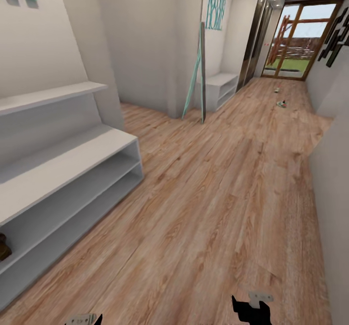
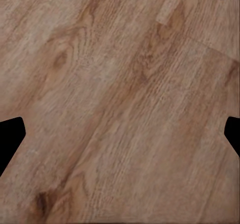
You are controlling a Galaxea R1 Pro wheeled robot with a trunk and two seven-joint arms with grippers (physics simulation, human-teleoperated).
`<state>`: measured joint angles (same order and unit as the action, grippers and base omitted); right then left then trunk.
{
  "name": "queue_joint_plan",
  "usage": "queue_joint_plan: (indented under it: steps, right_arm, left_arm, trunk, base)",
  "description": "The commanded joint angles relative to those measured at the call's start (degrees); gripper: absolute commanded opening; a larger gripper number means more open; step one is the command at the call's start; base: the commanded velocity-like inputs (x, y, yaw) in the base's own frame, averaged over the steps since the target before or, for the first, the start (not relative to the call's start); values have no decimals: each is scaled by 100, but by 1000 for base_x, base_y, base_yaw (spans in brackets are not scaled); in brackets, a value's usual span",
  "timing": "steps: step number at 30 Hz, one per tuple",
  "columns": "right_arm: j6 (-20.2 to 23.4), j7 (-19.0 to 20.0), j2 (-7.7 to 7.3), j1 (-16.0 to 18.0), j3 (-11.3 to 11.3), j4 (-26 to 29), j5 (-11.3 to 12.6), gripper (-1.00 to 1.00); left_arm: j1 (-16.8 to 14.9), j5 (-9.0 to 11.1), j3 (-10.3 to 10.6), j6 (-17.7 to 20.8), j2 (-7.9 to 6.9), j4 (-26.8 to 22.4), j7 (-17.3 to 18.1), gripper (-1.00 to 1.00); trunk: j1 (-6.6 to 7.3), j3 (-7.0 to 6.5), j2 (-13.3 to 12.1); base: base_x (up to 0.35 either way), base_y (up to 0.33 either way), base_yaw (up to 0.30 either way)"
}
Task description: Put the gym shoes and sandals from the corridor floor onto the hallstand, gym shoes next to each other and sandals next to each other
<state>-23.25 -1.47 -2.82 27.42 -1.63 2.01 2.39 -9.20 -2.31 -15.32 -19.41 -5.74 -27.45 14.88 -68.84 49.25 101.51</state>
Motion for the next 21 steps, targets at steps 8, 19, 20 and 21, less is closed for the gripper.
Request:
queue_joint_plan:
  steps: [8, 19, 20, 21]
  right_arm:
    - [-21, 7, 1, 2, -12, -7, 25, 100]
    - [-20, 7, 1, 6, -12, -7, 25, 100]
    - [-20, 7, 1, 6, -12, -7, 25, 100]
    - [-21, 7, 1, 5, -12, -7, 25, 100]
  left_arm:
    - [-3, -24, -50, -11, 11, 5, 52, 100]
    - [-3, -24, -59, -19, 12, 9, 55, 100]
    - [-3, -24, -59, -19, 12, 8, 54, 100]
    - [-3, -24, -59, -19, 12, 7, 53, 100]
  trunk:
    - [1, 4, 2]
    - [1, 4, 2]
    - [1, 4, 2]
    - [1, 4, 2]
  base:
    - [0, 0, -300]
    - [72, 0, -299]
    - [277, 0, -291]
    - [289, 0, -289]
